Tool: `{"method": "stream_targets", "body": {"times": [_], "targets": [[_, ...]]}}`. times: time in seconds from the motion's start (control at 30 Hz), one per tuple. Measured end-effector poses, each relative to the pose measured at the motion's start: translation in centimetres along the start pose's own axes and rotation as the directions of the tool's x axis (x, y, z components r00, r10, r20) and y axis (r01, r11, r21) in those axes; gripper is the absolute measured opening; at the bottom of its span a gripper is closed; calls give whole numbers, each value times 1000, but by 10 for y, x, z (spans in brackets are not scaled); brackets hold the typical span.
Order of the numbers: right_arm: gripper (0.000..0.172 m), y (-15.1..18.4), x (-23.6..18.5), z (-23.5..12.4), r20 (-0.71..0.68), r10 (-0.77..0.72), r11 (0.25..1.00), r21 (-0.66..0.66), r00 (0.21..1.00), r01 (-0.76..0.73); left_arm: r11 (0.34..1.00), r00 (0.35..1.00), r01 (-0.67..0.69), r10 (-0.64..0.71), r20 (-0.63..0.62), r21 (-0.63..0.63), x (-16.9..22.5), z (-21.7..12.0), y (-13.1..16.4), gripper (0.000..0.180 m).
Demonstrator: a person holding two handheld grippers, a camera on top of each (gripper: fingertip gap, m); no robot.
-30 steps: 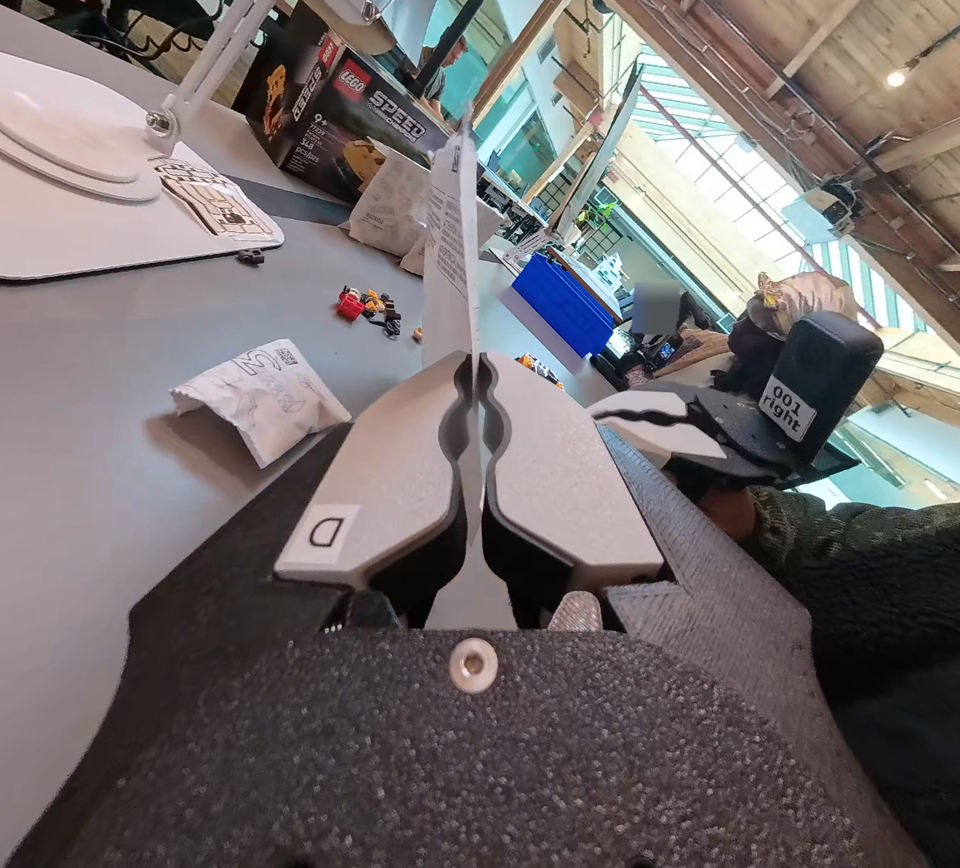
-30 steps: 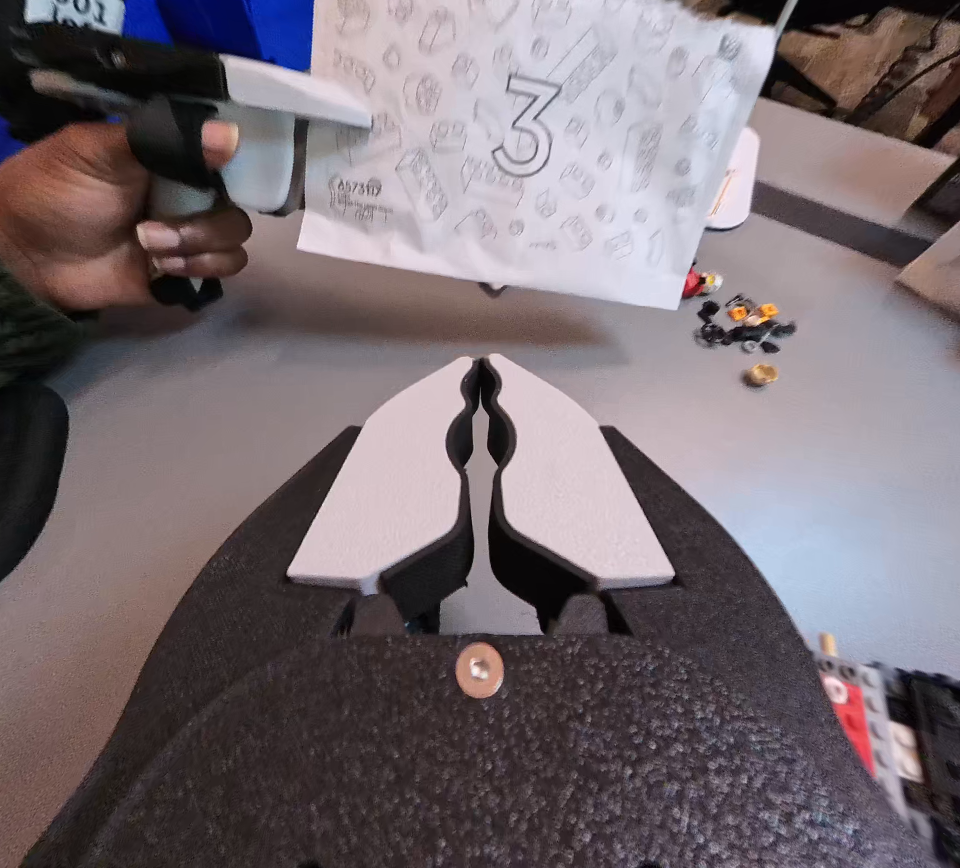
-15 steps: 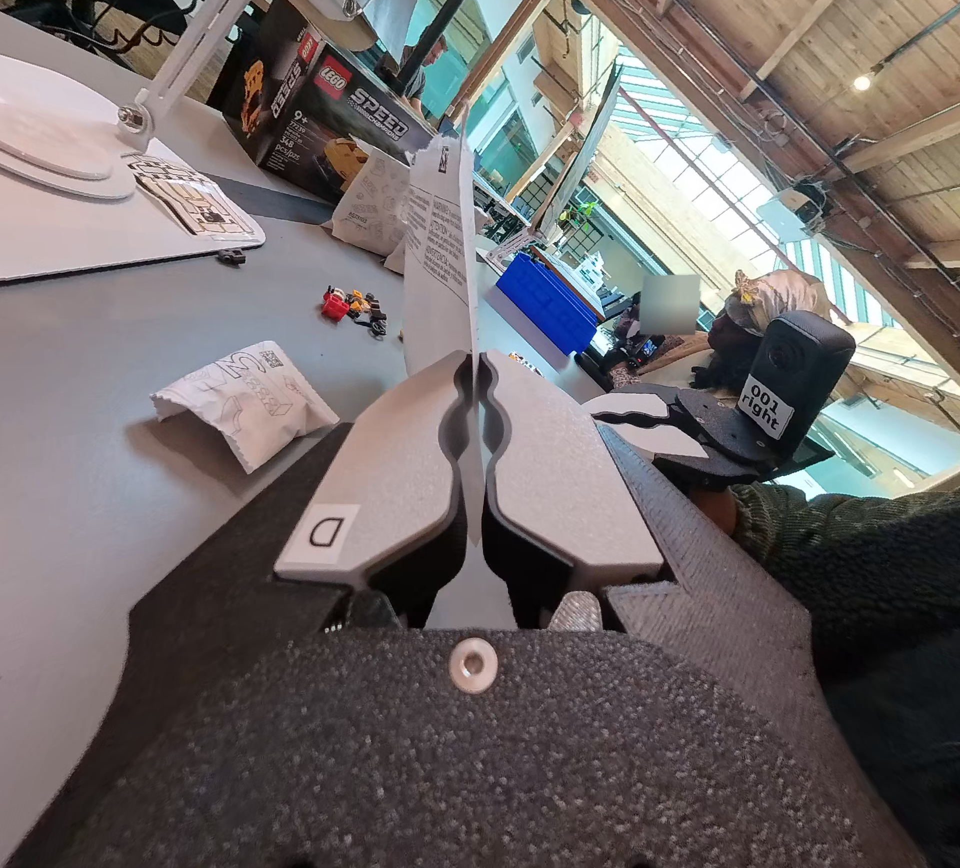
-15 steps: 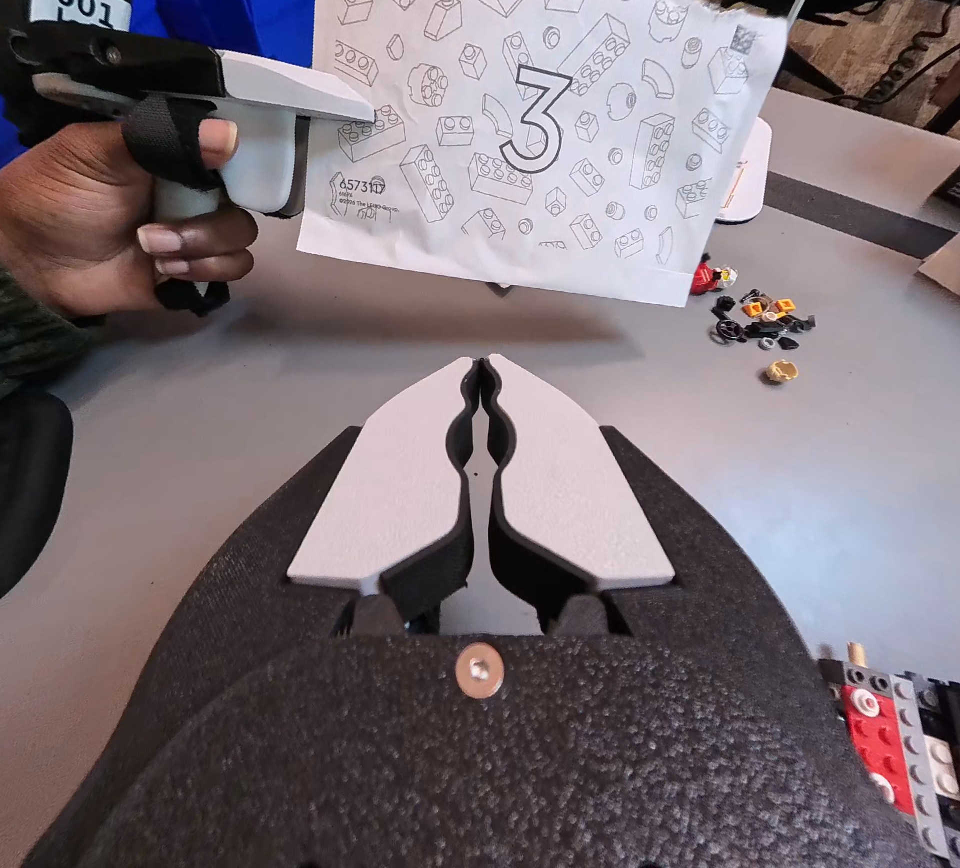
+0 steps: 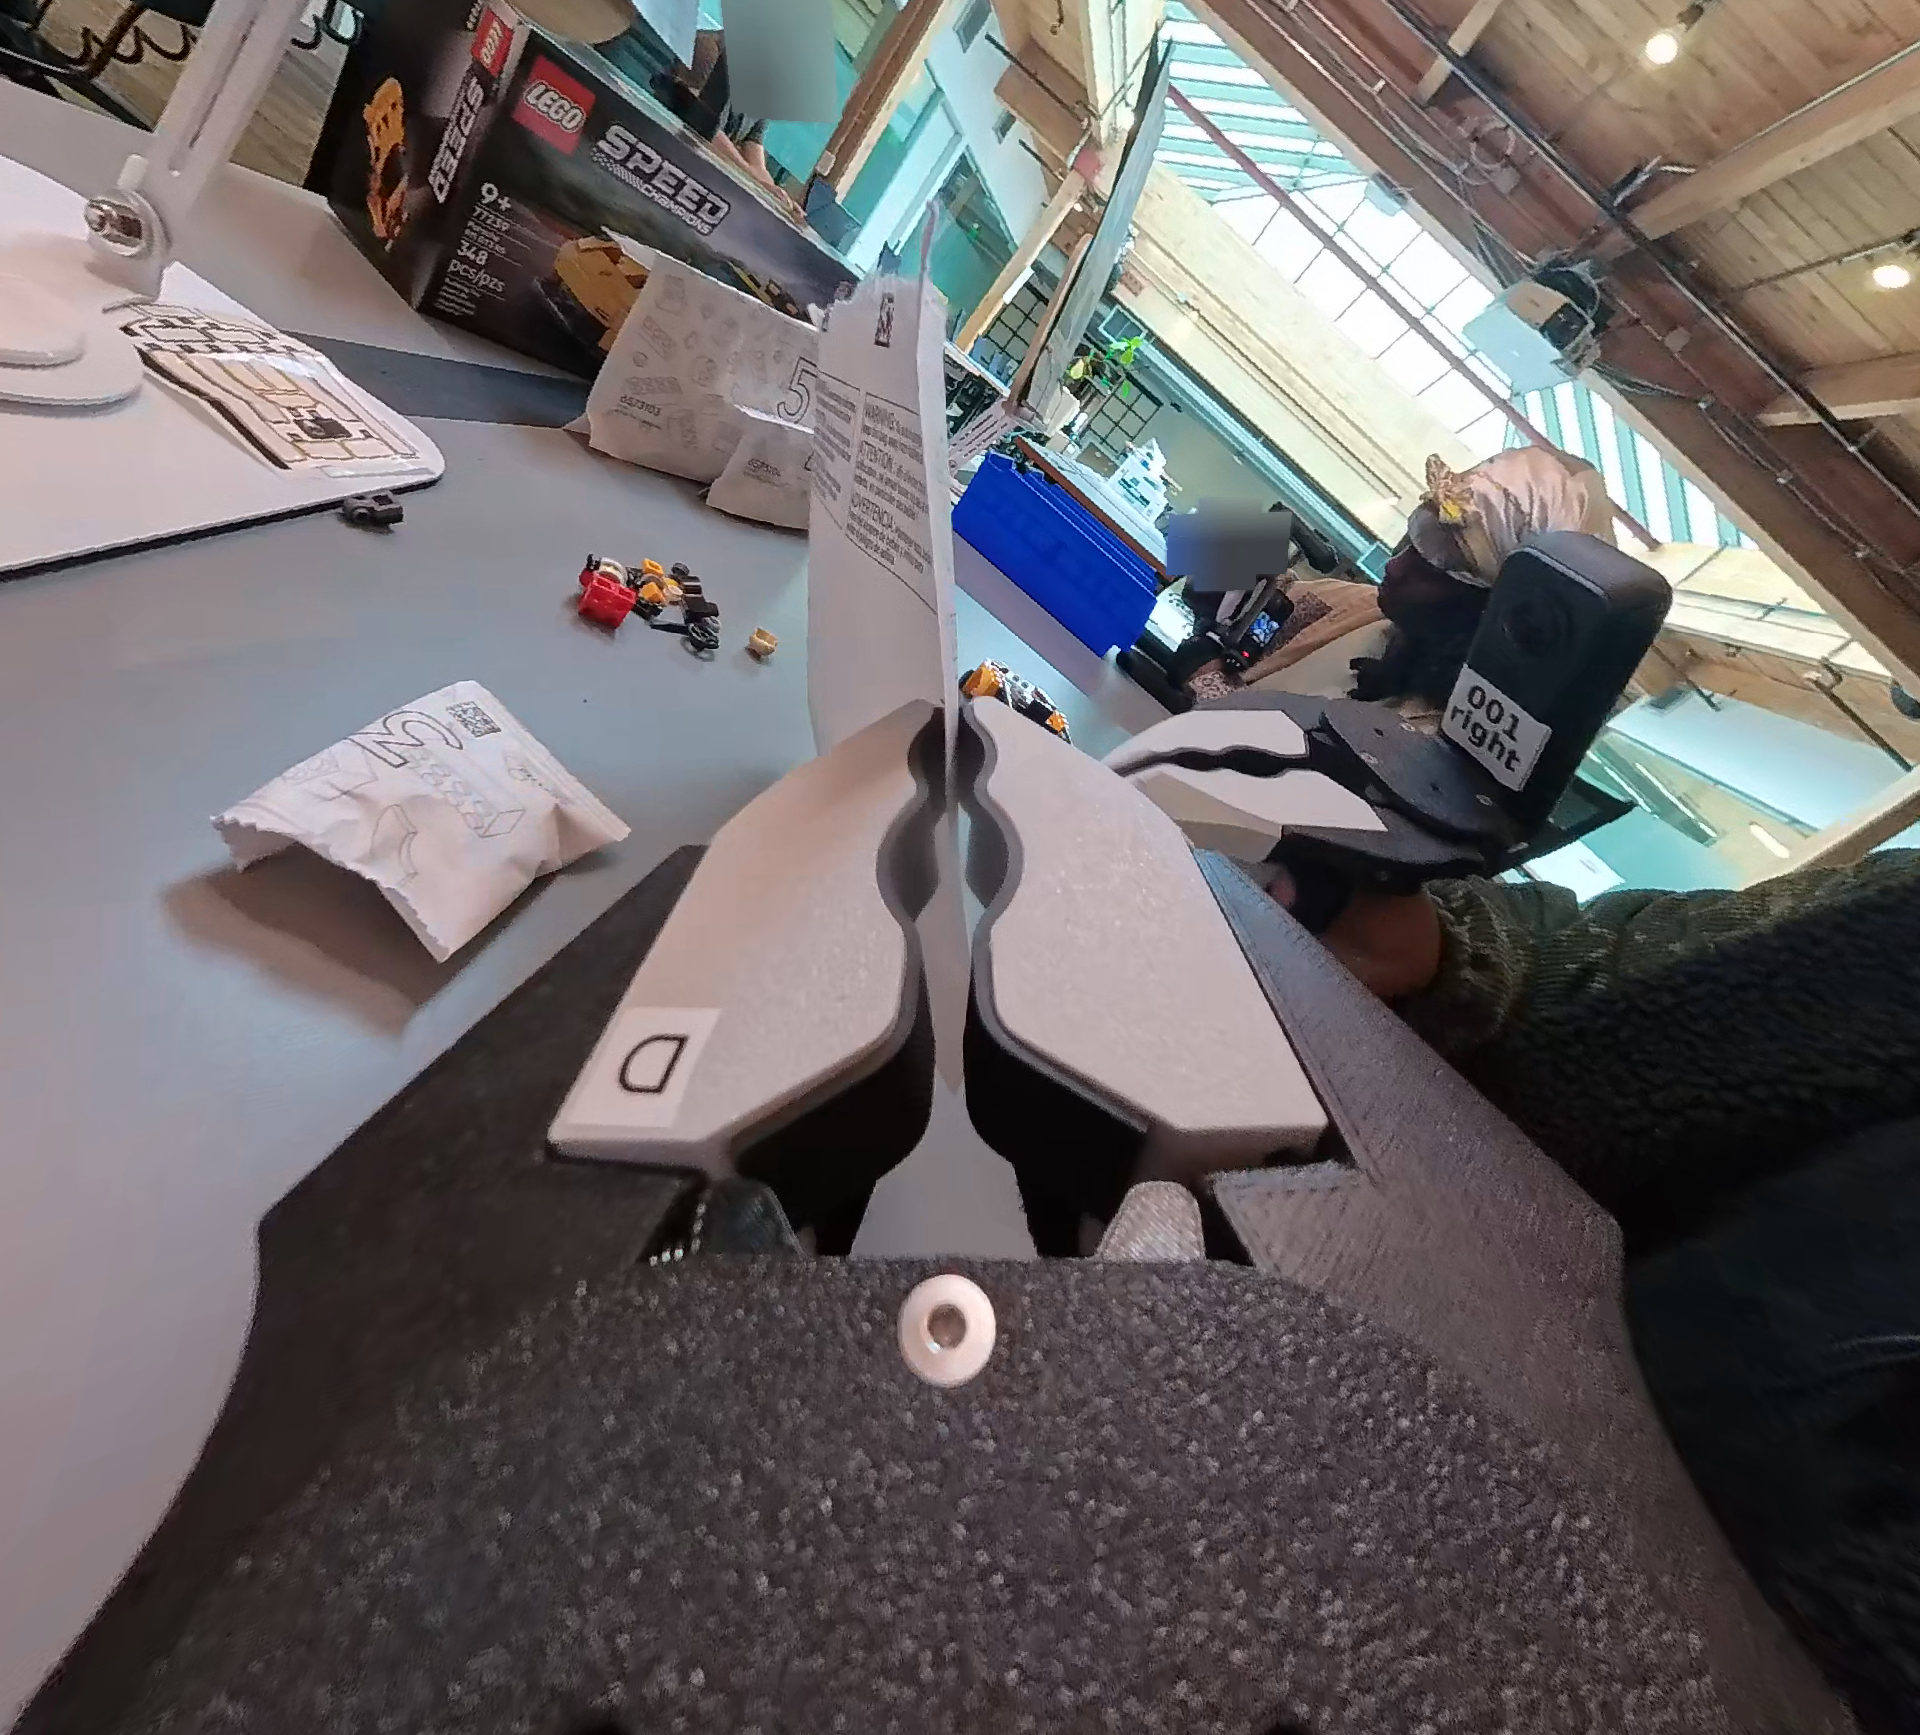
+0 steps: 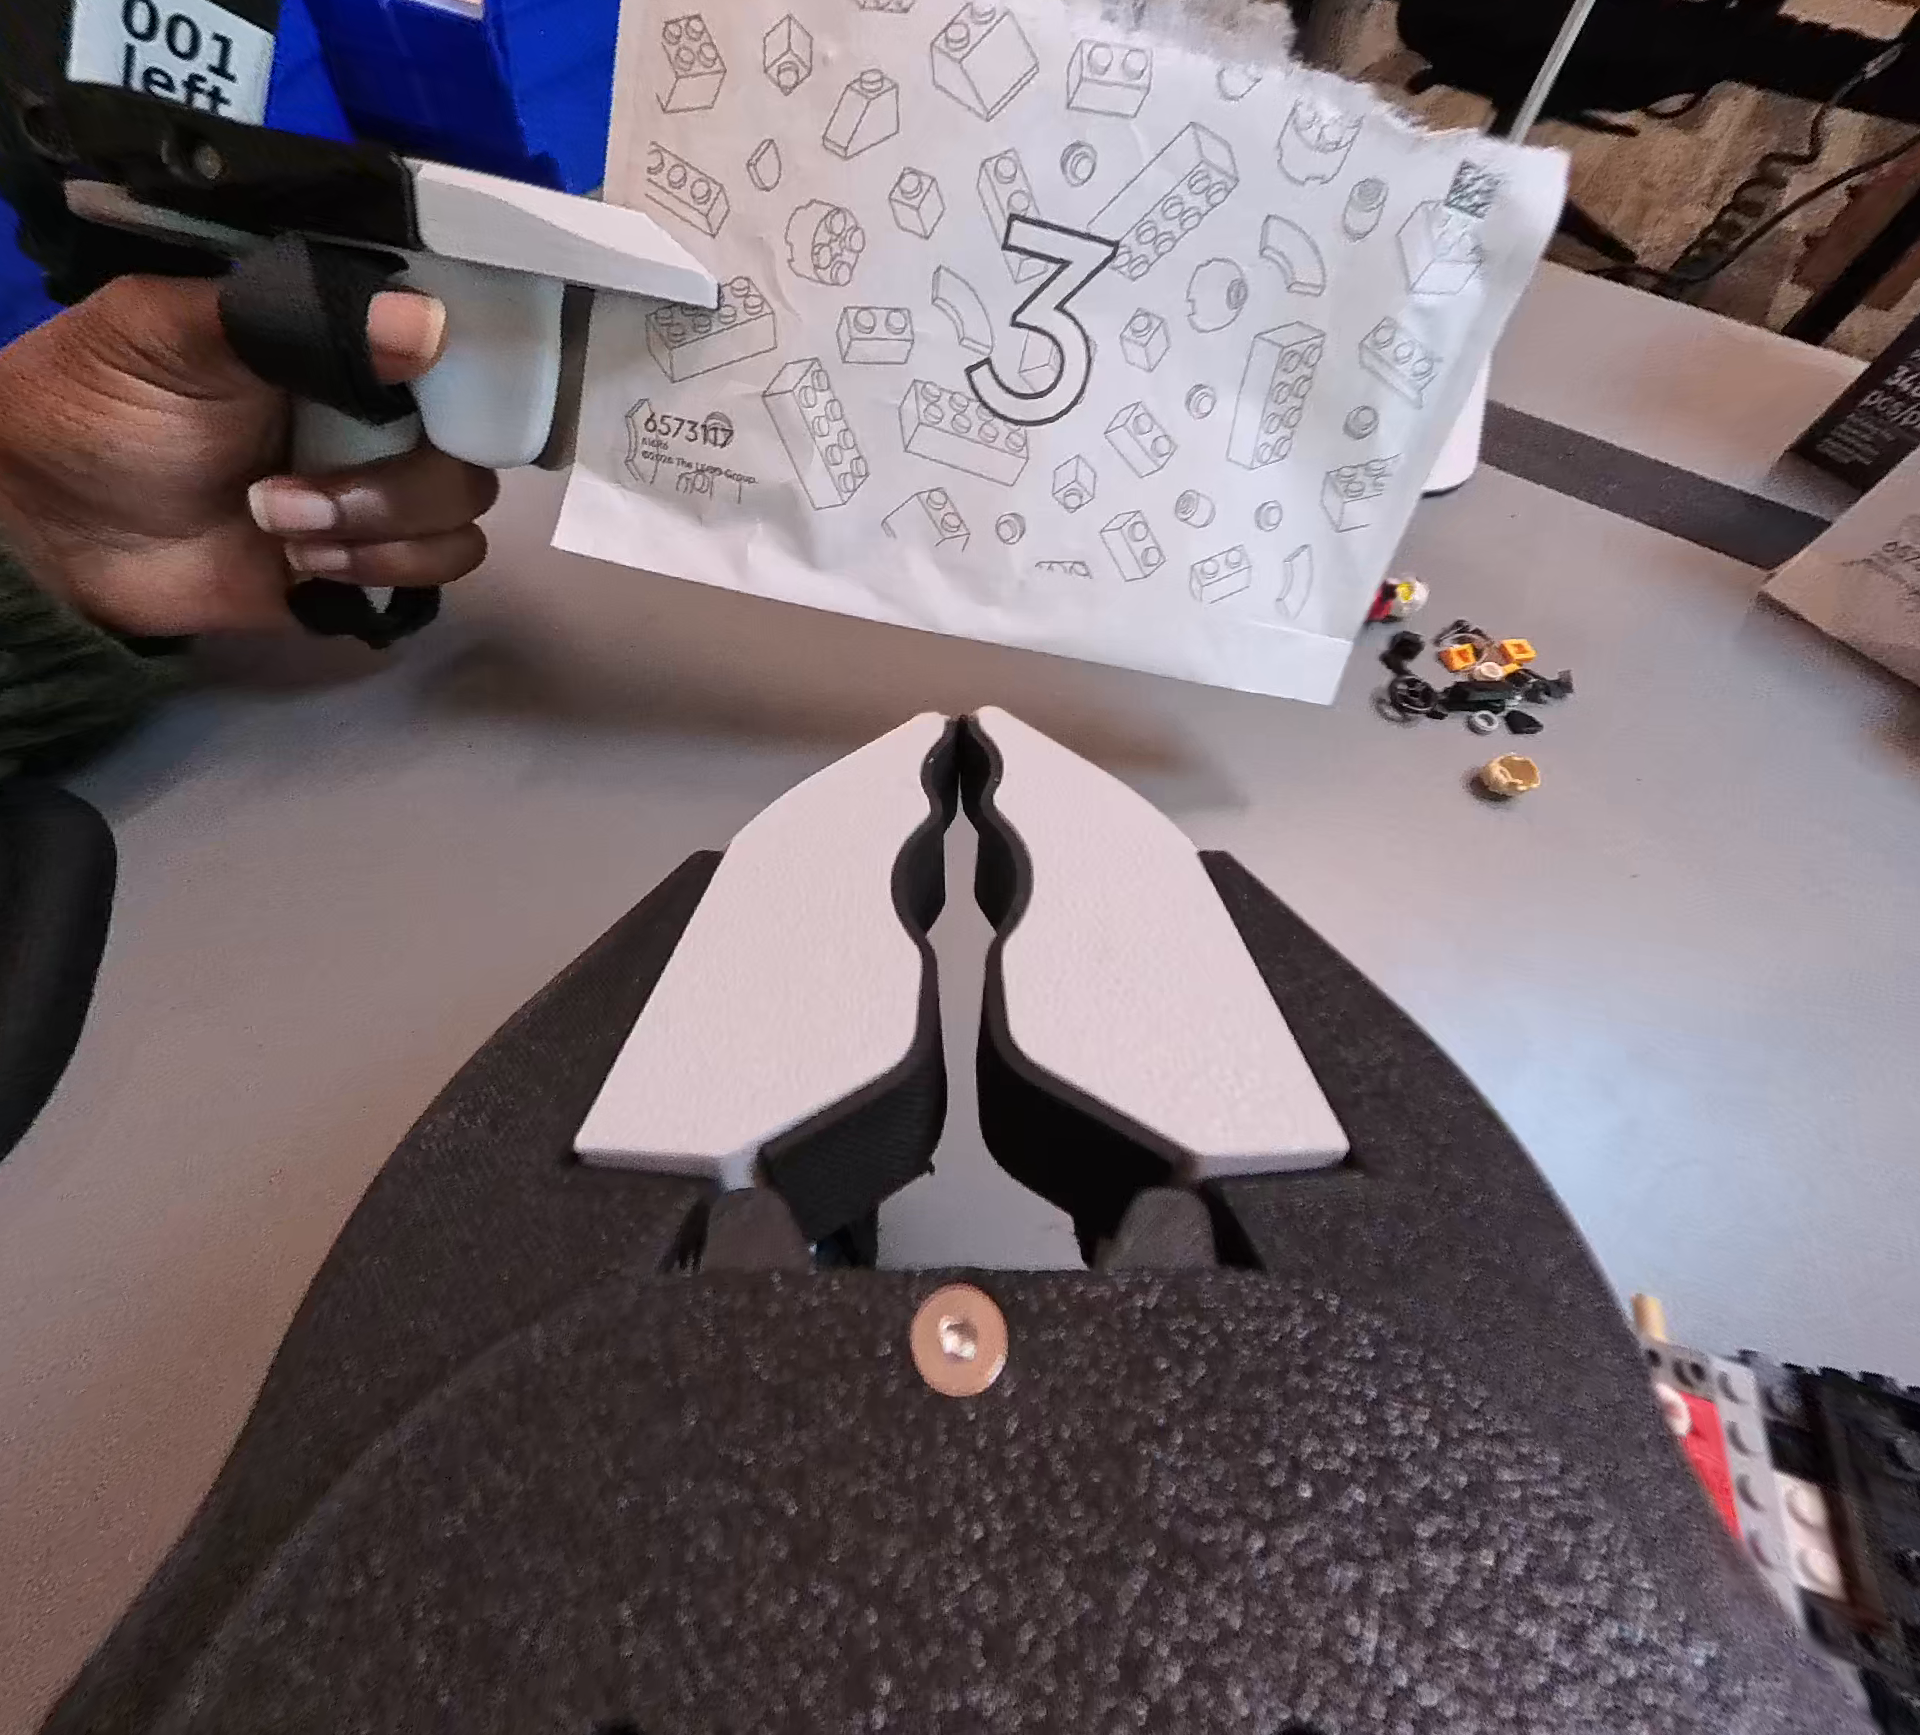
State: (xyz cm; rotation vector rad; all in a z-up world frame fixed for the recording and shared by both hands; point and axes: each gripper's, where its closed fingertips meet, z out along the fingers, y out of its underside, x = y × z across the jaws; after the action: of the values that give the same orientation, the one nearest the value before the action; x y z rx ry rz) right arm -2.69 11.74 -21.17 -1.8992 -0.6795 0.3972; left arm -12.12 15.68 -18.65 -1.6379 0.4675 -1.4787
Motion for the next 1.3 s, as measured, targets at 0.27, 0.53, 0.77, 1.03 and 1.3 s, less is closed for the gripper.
{"method": "stream_targets", "body": {"times": [0.27,0.53,0.77,1.03,1.3], "targets": [[0,-1,8,-1,-15,3,1000,8,1000,-3,1000,1000,-5,5,-13,-4,2,-5,1,0],[0,-3,-4,-3,8,-22,1000,17,1000,22,1000,999,-26,26,-33,-8,5,-9,3,0],[0,-35,-49,-18,134,-68,995,75,989,59,998,998,-54,54,-38,-25,3,-9,7,0],[0,-76,-150,-44,341,-220,974,132,914,185,993,994,-104,105,12,-49,-6,-8,12,0],[0,-81,-221,-54,447,-303,953,152,842,262,985,987,-152,156,44,-83,-9,-6,18,0]]}}
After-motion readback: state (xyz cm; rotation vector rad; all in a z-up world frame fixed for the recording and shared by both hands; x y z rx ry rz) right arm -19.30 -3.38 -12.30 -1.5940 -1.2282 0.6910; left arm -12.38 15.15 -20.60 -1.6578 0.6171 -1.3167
